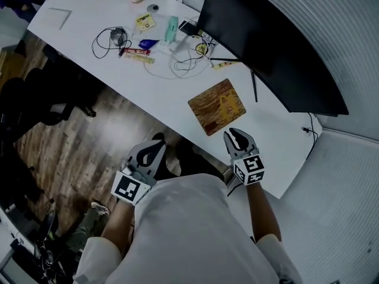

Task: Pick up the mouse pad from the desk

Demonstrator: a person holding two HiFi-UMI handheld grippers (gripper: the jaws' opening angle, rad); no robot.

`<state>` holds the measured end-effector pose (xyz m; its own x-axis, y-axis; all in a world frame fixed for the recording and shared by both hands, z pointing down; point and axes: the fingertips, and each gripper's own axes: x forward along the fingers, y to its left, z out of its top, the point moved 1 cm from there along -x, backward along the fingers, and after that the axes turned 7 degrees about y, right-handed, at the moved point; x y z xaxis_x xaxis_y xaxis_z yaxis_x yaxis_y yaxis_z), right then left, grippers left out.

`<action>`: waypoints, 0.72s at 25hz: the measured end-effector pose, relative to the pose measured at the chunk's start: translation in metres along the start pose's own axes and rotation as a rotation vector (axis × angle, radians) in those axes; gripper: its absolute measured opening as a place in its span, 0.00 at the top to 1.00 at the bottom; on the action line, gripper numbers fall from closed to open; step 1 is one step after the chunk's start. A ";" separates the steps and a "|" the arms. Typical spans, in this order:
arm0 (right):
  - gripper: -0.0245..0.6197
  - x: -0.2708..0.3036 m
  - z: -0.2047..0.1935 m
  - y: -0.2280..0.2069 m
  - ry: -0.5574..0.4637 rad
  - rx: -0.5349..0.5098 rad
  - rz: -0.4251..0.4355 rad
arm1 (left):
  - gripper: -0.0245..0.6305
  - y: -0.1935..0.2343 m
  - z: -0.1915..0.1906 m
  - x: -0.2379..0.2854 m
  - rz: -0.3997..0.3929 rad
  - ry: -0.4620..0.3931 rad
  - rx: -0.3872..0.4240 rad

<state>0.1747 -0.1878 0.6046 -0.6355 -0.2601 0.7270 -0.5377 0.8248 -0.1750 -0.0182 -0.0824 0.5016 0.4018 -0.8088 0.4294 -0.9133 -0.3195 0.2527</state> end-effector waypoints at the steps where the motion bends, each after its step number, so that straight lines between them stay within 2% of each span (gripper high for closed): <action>1: 0.77 0.008 -0.006 -0.001 0.025 -0.019 0.013 | 0.94 0.000 -0.003 0.001 0.011 0.007 -0.005; 8: 0.63 0.071 -0.055 -0.010 0.228 -0.181 0.065 | 0.94 0.003 -0.025 0.002 0.074 0.044 -0.071; 15: 0.51 0.114 -0.105 -0.010 0.385 -0.246 0.108 | 0.94 0.000 -0.046 0.008 0.102 0.065 -0.117; 18: 0.46 0.129 -0.130 -0.011 0.454 -0.313 0.100 | 0.94 -0.001 -0.051 0.010 0.111 0.066 -0.138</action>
<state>0.1706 -0.1648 0.7862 -0.3350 0.0124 0.9421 -0.2534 0.9619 -0.1028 -0.0101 -0.0652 0.5502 0.3068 -0.7995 0.5164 -0.9363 -0.1559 0.3148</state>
